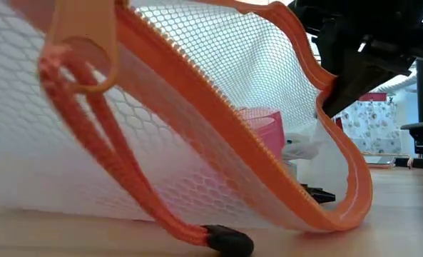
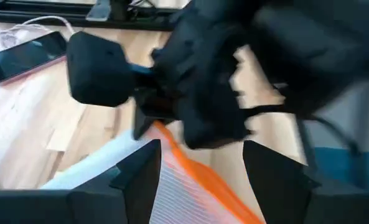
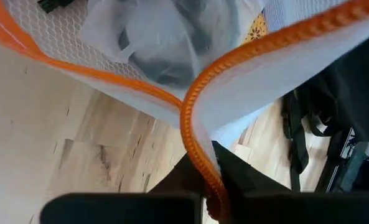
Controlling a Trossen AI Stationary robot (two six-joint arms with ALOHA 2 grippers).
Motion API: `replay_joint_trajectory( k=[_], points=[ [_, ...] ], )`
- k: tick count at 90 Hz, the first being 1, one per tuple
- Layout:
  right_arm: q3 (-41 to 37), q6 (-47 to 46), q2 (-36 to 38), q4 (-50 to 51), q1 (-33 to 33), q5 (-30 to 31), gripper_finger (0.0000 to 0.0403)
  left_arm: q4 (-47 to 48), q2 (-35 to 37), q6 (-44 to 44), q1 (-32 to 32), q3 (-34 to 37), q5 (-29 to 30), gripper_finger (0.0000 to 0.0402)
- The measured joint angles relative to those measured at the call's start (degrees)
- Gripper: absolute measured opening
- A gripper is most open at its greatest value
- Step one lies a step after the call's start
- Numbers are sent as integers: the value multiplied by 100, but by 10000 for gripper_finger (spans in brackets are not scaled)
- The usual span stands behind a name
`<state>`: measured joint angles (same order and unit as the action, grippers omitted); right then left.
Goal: Unpack backpack
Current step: Close the orange zip bag
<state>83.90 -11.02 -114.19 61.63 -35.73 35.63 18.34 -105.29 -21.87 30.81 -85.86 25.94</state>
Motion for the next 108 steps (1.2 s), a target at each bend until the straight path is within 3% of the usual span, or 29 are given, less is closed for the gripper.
replay_joint_trajectory(
  k=[15,35,50,64,69,78,89,100,108],
  points=[
    [0,-54,0,115,0,-3,0,584,261,-467,488,-2,23,205],
    [0,-183,0,132,21,-3,0,650,162,-561,1363,-7,12,185],
    [0,-240,0,124,130,-165,0,660,-278,77,1914,-7,393,178],
    [0,-287,0,112,232,-262,0,637,-889,-378,2219,-4,346,177],
    [0,-287,0,105,243,-265,0,637,-1046,-77,2221,-1,450,177],
    [0,-287,0,104,243,-279,0,388,-1263,-8,2202,0,1143,177],
    [0,-281,0,104,243,-281,0,-368,-1489,712,2210,0,1814,177],
    [0,-298,0,102,286,-304,0,-1191,-1769,1731,2215,-2,1916,177],
    [0,-318,0,100,325,-303,0,-1382,-1960,1983,2213,0,1941,177]
  ],
)
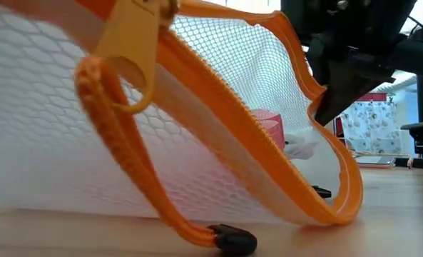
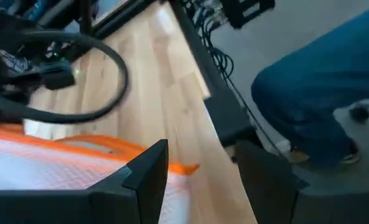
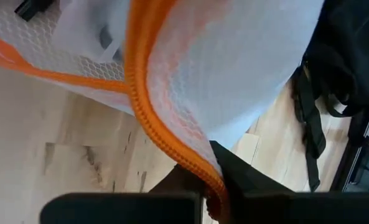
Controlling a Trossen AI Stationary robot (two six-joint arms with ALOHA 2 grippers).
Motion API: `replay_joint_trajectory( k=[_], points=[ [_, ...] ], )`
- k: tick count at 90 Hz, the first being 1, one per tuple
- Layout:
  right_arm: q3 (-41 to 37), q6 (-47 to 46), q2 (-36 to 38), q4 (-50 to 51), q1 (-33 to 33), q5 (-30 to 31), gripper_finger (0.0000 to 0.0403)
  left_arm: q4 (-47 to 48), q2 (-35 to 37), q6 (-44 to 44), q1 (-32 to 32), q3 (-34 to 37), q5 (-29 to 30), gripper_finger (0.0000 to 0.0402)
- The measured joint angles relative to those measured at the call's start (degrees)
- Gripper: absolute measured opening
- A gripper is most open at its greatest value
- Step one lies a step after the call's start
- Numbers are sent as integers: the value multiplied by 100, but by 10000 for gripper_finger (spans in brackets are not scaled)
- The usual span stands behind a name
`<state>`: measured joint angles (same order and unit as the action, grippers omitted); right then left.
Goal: Unpack backpack
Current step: Close the orange zip bag
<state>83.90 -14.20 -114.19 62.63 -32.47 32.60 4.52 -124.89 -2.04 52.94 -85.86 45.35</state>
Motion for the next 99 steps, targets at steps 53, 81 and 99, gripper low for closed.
replay_joint_trajectory(
  k=[53,81,99],
  points=[
    [0,-12,19,-56,146,-146,0,37,-69,-208,82,0,774,177],
    [0,-34,31,-120,283,-284,0,66,-197,-160,-50,-4,723,177],
    [0,-54,31,-129,325,-285,0,40,-273,-51,-80,-4,711,177]
  ],
)
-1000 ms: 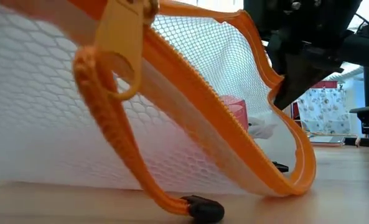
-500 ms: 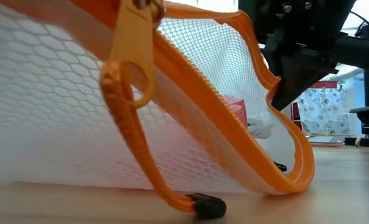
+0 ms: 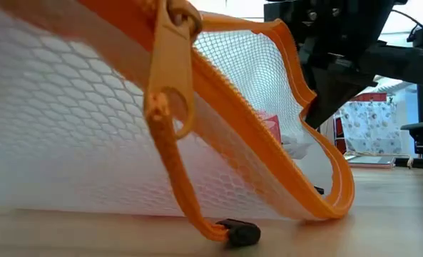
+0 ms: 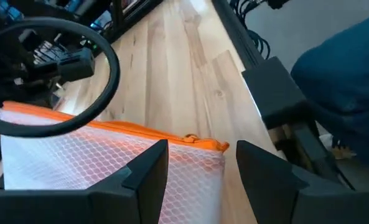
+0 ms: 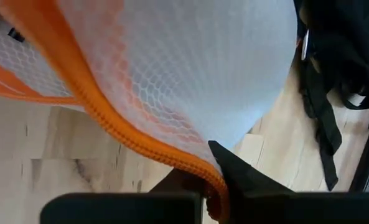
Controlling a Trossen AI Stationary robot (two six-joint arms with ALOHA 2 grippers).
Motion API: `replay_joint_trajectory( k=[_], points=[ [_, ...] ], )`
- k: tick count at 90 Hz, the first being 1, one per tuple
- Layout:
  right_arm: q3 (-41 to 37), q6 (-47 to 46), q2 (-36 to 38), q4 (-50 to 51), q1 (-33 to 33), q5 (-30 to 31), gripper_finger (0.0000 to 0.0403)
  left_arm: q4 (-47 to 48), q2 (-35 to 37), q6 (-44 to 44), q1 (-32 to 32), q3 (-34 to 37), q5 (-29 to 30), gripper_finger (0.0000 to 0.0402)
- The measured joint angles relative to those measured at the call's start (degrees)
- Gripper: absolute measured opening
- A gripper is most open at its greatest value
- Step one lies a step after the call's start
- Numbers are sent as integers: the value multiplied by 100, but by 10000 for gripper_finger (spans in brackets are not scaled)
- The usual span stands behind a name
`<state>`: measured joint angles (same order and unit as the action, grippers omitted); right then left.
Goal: Unpack backpack
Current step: Close the orange zip bag
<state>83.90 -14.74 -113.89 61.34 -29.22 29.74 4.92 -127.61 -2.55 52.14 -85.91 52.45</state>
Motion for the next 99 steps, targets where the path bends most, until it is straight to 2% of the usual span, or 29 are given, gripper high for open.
replay_joint_trajectory(
  k=[52,63,84,99],
  points=[
    [0,-2,0,-50,5,-12,0,34,-48,7,-266,0,380,171],
    [0,-2,0,-50,5,-14,0,28,-48,7,-262,0,495,135],
    [0,-4,0,-48,5,-17,0,25,-48,-10,-251,0,504,19],
    [0,-6,0,-43,5,-16,0,-6,-48,-12,-251,0,502,14]
  ],
)
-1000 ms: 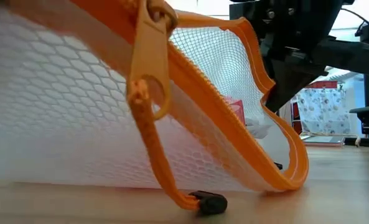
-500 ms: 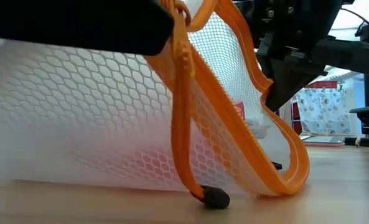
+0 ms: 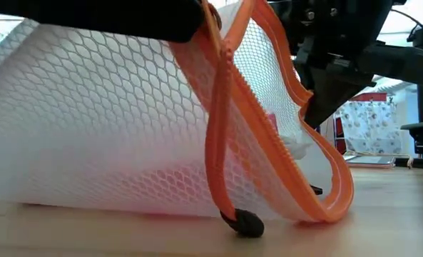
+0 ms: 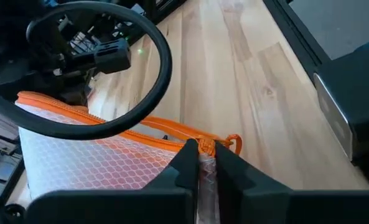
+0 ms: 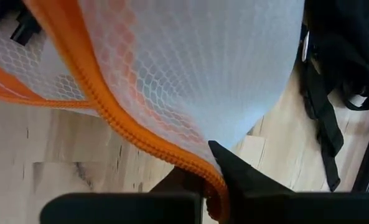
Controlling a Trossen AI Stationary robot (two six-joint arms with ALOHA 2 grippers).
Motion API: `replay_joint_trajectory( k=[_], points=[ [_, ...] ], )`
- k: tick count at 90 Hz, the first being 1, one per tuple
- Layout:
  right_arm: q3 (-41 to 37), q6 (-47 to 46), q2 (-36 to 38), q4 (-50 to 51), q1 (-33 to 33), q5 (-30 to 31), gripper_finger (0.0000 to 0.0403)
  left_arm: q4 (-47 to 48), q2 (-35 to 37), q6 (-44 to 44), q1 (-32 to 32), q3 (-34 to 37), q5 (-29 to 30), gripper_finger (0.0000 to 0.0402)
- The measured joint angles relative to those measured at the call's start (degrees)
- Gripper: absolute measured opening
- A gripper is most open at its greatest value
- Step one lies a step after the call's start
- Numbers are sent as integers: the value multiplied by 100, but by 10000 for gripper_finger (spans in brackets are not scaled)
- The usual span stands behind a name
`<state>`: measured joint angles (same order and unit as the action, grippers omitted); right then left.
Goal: Unpack backpack
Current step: Close the orange zip bag
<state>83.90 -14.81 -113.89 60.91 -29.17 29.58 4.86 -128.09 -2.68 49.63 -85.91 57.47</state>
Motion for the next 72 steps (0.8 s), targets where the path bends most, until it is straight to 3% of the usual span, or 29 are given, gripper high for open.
replay_joint_trajectory(
  k=[28,47,72],
  points=[
    [3,-31,60,67,-28,3,0,119,0,49,129,-274,527,5],
    [6,-440,511,173,-169,197,3,366,4,46,140,-453,902,5],
    [11,-1252,1411,197,-661,634,78,363,9,6,111,-453,1397,5]
  ],
)
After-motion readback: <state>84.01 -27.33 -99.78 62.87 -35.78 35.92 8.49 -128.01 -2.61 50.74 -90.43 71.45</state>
